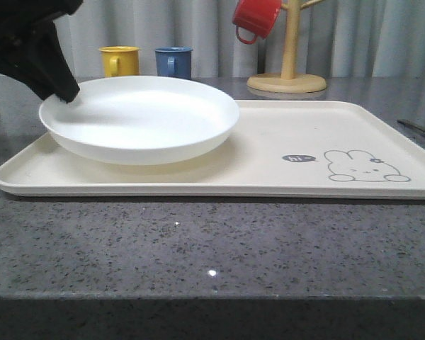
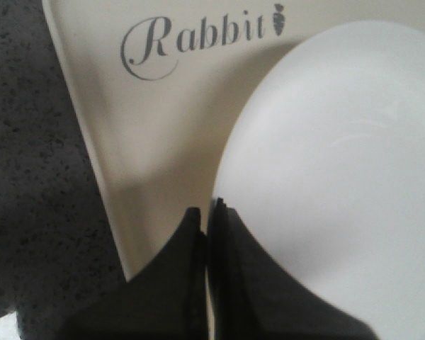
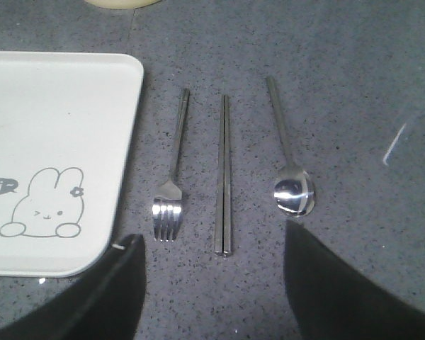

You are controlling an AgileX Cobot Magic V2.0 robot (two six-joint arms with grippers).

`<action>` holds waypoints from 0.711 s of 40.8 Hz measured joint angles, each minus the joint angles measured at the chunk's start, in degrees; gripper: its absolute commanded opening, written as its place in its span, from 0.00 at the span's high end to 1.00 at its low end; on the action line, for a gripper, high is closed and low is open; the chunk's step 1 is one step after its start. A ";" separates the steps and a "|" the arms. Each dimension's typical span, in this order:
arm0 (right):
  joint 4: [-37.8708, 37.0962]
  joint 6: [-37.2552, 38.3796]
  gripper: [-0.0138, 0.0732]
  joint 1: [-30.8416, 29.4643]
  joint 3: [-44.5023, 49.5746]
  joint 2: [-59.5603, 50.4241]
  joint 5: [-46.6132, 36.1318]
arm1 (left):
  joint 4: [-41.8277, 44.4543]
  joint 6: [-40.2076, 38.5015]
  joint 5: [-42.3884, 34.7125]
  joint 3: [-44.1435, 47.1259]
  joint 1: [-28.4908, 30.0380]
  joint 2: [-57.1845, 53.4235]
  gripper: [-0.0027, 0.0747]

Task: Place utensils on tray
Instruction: 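Lift the plate with the left gripper and lower it onto the tray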

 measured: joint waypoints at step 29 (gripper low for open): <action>-0.10 0.00 0.32 0.00 0.00 0.00 0.00 | 4.32 0.00 4.20 -3.73 -0.55 1.45 0.38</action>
